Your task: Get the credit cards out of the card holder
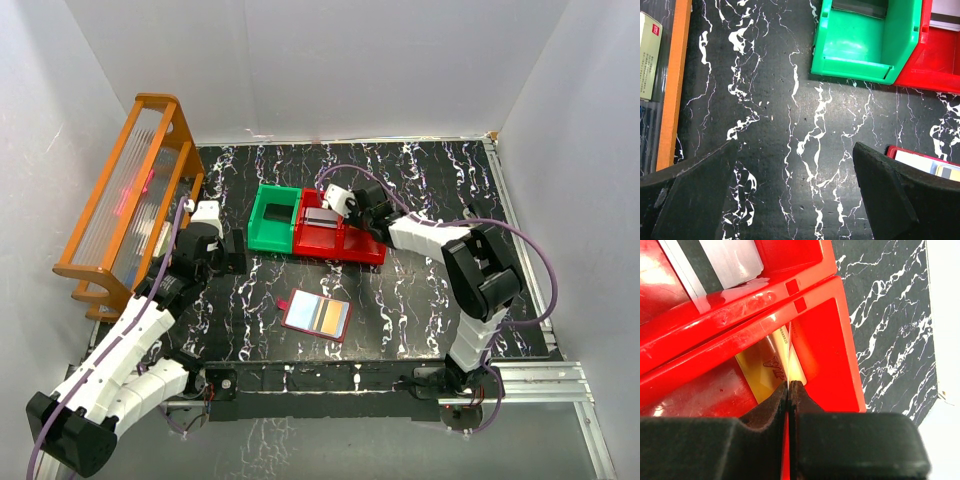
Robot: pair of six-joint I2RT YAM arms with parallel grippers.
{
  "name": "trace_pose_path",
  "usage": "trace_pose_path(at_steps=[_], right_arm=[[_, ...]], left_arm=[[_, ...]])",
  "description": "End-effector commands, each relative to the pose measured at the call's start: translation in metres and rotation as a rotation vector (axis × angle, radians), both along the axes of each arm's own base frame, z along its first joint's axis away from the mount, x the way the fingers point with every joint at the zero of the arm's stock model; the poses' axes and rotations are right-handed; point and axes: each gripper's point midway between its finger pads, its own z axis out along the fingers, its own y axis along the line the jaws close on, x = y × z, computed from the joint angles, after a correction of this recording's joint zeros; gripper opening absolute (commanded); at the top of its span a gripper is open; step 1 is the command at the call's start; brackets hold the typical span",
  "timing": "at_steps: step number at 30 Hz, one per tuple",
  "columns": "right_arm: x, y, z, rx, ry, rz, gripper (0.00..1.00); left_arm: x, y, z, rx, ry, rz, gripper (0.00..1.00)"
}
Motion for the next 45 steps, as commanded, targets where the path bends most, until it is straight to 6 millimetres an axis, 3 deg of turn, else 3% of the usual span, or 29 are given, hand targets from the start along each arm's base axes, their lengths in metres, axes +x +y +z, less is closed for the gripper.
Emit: trace_pose_path(at_steps=[1, 7, 14, 18, 21, 28, 36, 41, 45], right_arm=[[0.020, 0.003, 0.019, -0.008, -0.124, -0.023, 0.00], [0.026, -0.001, 0.025, -0.026, -0.209, -0.041, 0.03], [0.021, 0.005, -0.005, -0.032, -0.081, -0.043, 0.04], [0.012, 0.007, -0.013, -0.029, -0.039, -0.005, 0.17], [0.007, 0.012, -0.009, 0.014, -0.023, 0.007, 0.40], [0.005, 0.012, -0.007, 0.081, 0.013, -0.020, 0.42], [0.011, 0.024, 0.016, 0.210, 0.010, -0.061, 0.44], [0.008, 0.032, 0.055, 0.381, -0.010, -0.125, 0.47], [0.001, 0.028, 0.094, 0.603, -0.029, -0.304, 0.48]], left_arm=[[0.001, 0.006, 0.002, 0.024, -0.013, 0.020, 0.98], [0.001, 0.006, 0.001, 0.026, -0.010, 0.021, 0.99], [0.000, 0.007, 0.001, 0.027, -0.008, 0.021, 0.99], [0.001, 0.007, -0.001, 0.034, 0.002, 0.023, 0.99], [0.001, 0.005, -0.004, 0.034, 0.015, 0.017, 0.99], [0.001, 0.002, -0.006, 0.026, 0.023, 0.001, 0.99], [0.001, -0.002, -0.010, 0.022, 0.041, -0.018, 0.99], [0.001, -0.004, -0.010, 0.017, 0.041, -0.023, 0.99], [0.001, -0.004, -0.010, 0.018, 0.043, -0.023, 0.99]])
